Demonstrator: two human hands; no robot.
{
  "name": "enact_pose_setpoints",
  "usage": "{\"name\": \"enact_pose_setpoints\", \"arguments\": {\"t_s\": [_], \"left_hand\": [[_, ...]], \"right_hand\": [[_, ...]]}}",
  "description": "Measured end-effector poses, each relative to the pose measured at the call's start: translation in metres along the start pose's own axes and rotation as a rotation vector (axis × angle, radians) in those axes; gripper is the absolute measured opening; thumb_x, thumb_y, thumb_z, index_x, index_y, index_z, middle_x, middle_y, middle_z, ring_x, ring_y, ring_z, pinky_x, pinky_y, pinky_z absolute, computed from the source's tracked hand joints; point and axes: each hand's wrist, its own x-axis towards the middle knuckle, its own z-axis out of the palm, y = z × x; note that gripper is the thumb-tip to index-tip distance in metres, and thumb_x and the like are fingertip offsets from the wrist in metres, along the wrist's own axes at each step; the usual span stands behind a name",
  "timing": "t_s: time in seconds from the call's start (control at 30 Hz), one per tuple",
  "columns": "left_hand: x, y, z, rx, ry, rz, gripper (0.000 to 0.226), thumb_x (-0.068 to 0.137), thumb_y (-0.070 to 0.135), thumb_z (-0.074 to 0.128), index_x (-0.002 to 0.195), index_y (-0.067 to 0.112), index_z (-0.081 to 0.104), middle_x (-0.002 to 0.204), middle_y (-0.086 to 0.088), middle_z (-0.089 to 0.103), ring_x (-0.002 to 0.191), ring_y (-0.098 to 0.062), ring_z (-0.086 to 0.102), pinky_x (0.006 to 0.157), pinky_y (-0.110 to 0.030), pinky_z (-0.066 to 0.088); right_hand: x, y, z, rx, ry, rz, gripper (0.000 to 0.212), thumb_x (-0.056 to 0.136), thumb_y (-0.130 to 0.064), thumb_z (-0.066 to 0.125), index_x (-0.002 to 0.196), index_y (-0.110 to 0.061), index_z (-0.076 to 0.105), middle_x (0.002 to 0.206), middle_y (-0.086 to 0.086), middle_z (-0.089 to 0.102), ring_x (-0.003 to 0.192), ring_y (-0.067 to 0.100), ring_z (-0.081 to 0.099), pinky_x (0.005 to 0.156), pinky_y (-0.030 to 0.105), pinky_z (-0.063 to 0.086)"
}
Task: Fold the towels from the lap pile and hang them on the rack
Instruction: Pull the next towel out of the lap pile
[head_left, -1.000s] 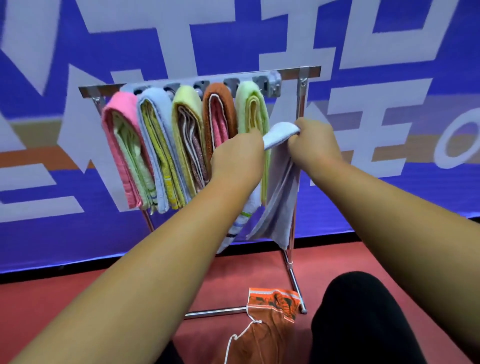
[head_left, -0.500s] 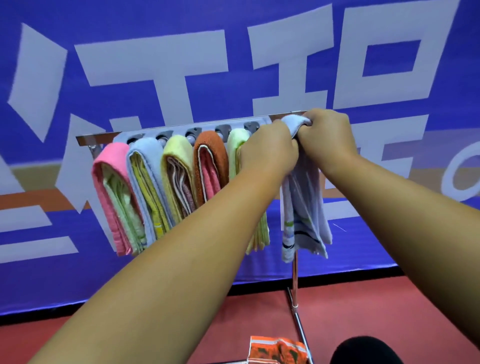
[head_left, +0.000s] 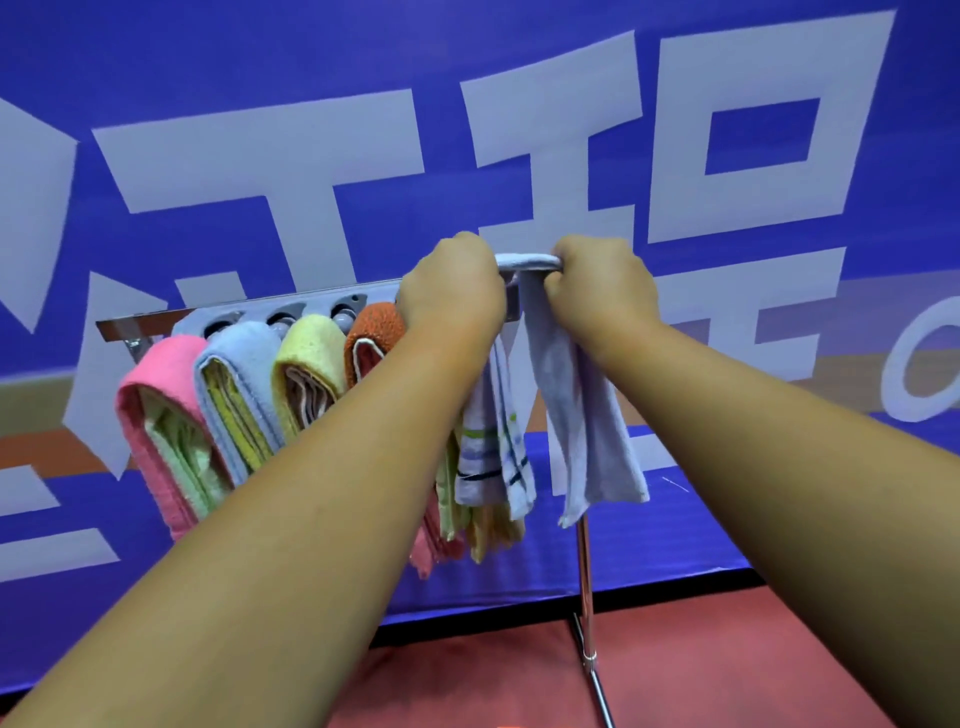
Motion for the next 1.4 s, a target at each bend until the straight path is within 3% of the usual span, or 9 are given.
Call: {"name": "enact_pose_setpoints", "arguments": {"t_s": [0.2, 0.4, 0.67, 0.73, 0.8, 0.9, 1.03, 1.23, 1.4], "left_hand": [[-0.006, -0.006, 0.014, 0.117, -0.071, 0.068, 0.018, 0.098, 0.018, 0.062, 0.115, 0.018, 0.067, 0.101, -0.006, 0.062, 0.089, -0.033, 0.059, 0.072, -0.039, 0.041], [-0.014, -0.002, 0.022, 0.292, -0.138, 0.179, 0.027, 0.097, 0.019, 0.062, 0.124, 0.021, 0.067, 0.122, -0.003, 0.069, 0.112, -0.031, 0.068, 0.072, -0.037, 0.041], [-0.023, 0.0, 0.02, 0.283, -0.132, 0.158, 0.034, 0.098, 0.015, 0.062, 0.131, 0.019, 0.063, 0.128, -0.004, 0.065, 0.12, -0.031, 0.065, 0.074, -0.037, 0.042], [-0.028, 0.0, 0.023, 0.231, -0.154, 0.139, 0.032, 0.099, 0.015, 0.06, 0.131, 0.018, 0.064, 0.13, -0.007, 0.065, 0.123, -0.032, 0.064, 0.078, -0.037, 0.045], [-0.037, -0.001, 0.031, 0.16, -0.189, 0.102, 0.03, 0.099, 0.017, 0.059, 0.128, 0.018, 0.067, 0.129, -0.008, 0.067, 0.125, -0.034, 0.062, 0.084, -0.04, 0.054], [-0.056, -0.004, 0.052, 0.049, -0.267, 0.039, 0.024, 0.098, 0.019, 0.059, 0.118, 0.016, 0.071, 0.124, -0.008, 0.069, 0.116, -0.034, 0.068, 0.077, -0.039, 0.05], [-0.086, -0.012, 0.087, -0.042, -0.372, -0.041, 0.022, 0.1, 0.026, 0.058, 0.114, 0.015, 0.071, 0.123, -0.012, 0.07, 0.112, -0.037, 0.068, 0.076, -0.038, 0.045], [-0.108, -0.018, 0.127, -0.065, -0.389, -0.121, 0.032, 0.102, 0.037, 0.054, 0.112, 0.014, 0.074, 0.118, -0.012, 0.073, 0.11, -0.037, 0.071, 0.077, -0.037, 0.045], [-0.106, -0.024, 0.152, -0.068, -0.42, -0.203, 0.017, 0.103, 0.026, 0.057, 0.091, 0.018, 0.066, 0.091, -0.005, 0.063, 0.083, -0.033, 0.061, 0.068, -0.038, 0.047]], "right_hand": [[-0.007, 0.002, 0.019, 0.036, -0.046, 0.025, 0.021, 0.1, -0.024, 0.054, 0.108, -0.024, 0.073, 0.101, 0.008, 0.068, 0.088, 0.033, 0.06, 0.07, 0.035, 0.044], [-0.026, 0.017, 0.032, 0.013, -0.105, -0.058, 0.012, 0.101, -0.025, 0.054, 0.094, -0.022, 0.063, 0.088, 0.006, 0.062, 0.082, 0.032, 0.056, 0.062, 0.032, 0.035], [-0.041, 0.029, 0.054, 0.241, -0.193, 0.002, 0.026, 0.094, -0.02, 0.064, 0.118, -0.027, 0.062, 0.102, -0.004, 0.064, 0.093, 0.021, 0.057, 0.069, 0.033, 0.04], [-0.045, 0.032, 0.063, 0.271, -0.25, 0.034, 0.019, 0.092, -0.022, 0.067, 0.11, -0.024, 0.063, 0.102, -0.002, 0.063, 0.09, 0.023, 0.057, 0.07, 0.034, 0.041], [-0.053, 0.036, 0.071, 0.254, -0.306, 0.055, 0.005, 0.089, -0.024, 0.065, 0.086, -0.024, 0.061, 0.093, 0.004, 0.064, 0.085, 0.028, 0.061, 0.065, 0.035, 0.043], [-0.066, 0.043, 0.08, 0.234, -0.364, 0.107, 0.018, 0.084, -0.022, 0.061, 0.067, -0.021, 0.053, 0.078, 0.008, 0.062, 0.075, 0.033, 0.061, 0.06, 0.036, 0.046], [-0.081, 0.054, 0.09, 0.261, -0.383, 0.165, 0.007, 0.086, -0.021, 0.062, 0.087, -0.018, 0.055, 0.085, 0.005, 0.062, 0.078, 0.027, 0.059, 0.058, 0.035, 0.042], [-0.093, 0.073, 0.102, 0.32, -0.315, 0.332, 0.016, 0.094, -0.009, 0.055, 0.106, -0.014, 0.045, 0.092, 0.009, 0.057, 0.077, 0.029, 0.055, 0.055, 0.036, 0.039], [-0.1, 0.085, 0.104, 0.291, -0.267, 0.315, 0.016, 0.099, -0.016, 0.056, 0.113, -0.018, 0.048, 0.093, 0.006, 0.062, 0.078, 0.023, 0.061, 0.059, 0.037, 0.049]]}}
